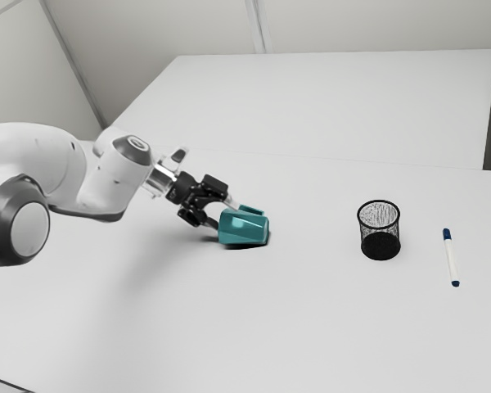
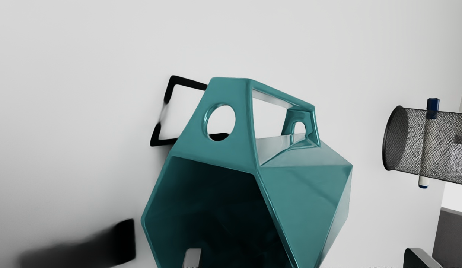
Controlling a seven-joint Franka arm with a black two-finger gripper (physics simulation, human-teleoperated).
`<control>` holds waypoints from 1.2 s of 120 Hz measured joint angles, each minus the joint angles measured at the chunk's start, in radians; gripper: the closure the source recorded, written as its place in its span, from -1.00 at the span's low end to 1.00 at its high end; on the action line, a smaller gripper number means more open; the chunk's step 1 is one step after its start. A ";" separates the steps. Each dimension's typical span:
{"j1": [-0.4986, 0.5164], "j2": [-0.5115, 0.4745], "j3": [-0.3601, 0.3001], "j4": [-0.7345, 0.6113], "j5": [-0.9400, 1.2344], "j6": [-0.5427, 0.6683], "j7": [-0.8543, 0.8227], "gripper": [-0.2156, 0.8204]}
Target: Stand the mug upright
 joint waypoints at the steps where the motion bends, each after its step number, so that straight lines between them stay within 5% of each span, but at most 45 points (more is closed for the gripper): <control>1: 0.000 0.001 0.000 0.000 -0.002 -0.001 0.002 -0.53; 20: -0.006 0.004 0.000 0.000 -0.027 -0.013 0.034 -0.29; 43: -0.005 0.005 0.000 -0.003 -0.035 -0.019 0.063 0.44; 60: -0.006 0.003 0.000 -0.003 -0.035 -0.019 0.077 0.68; 91: -0.009 -0.014 0.000 -0.002 -0.053 -0.017 0.094 0.87; 144: -0.009 -0.100 0.000 -0.008 -0.010 -0.014 0.107 0.92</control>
